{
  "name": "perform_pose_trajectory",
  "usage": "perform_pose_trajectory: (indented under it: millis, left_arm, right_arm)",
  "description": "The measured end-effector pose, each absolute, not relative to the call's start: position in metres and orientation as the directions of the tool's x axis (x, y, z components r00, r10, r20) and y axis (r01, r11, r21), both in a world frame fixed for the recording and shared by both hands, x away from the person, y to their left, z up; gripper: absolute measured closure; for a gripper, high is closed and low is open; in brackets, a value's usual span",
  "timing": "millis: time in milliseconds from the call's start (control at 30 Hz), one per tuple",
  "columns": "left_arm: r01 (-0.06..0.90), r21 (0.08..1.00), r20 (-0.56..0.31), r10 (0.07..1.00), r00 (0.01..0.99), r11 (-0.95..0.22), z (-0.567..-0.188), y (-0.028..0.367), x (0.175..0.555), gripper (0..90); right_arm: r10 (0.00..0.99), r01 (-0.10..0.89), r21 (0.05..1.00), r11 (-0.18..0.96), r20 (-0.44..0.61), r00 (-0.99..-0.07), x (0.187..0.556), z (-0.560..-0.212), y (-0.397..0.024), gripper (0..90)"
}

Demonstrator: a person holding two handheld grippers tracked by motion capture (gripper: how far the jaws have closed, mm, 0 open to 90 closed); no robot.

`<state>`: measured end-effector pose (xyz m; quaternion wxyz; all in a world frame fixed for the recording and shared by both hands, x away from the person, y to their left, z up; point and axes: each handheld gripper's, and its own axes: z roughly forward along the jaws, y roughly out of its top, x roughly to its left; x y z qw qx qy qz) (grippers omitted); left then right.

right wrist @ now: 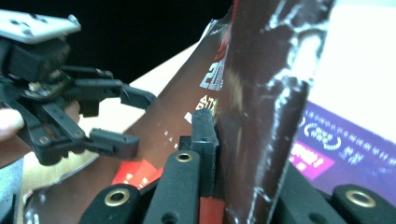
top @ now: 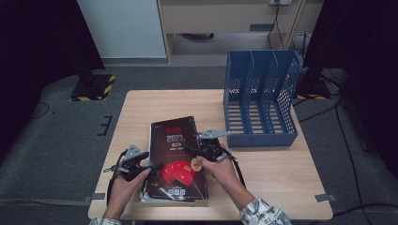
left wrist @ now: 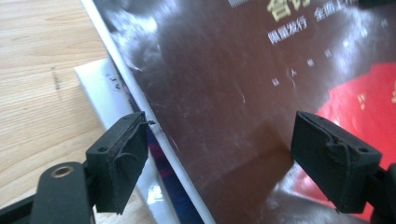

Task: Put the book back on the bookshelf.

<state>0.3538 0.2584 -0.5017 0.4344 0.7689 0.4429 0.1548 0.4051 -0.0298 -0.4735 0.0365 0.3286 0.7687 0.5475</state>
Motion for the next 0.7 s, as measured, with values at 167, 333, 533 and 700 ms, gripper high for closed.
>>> perform_pose_trajectory:
  millis: [167, 333, 533, 700]
  left_arm:
    - [0.550, 0.803, -0.165, 0.801, 0.575, -0.229, -0.503, 0.257, 0.354, 19.1]
    - [0.549, 0.807, -0.181, 0.792, 0.583, -0.220, -0.503, 0.256, 0.356, 21.4]
    - [0.555, 0.805, -0.209, 0.775, 0.597, -0.211, -0.506, 0.256, 0.360, 25.5]
    - [0.561, 0.803, -0.230, 0.766, 0.600, -0.199, -0.505, 0.259, 0.362, 34.4]
  right_arm:
    - [0.528, 0.401, 0.905, 0.140, 0.275, -0.804, 0.402, -0.463, -0.032, 86.7]
    - [0.518, 0.376, 0.918, 0.127, 0.262, -0.814, 0.401, -0.459, -0.035, 86.9]
    - [0.497, 0.338, 0.935, 0.107, 0.244, -0.833, 0.400, -0.452, -0.034, 87.0]
    - [0.475, 0.310, 0.947, 0.081, 0.237, -0.848, 0.397, -0.449, -0.037, 87.0]
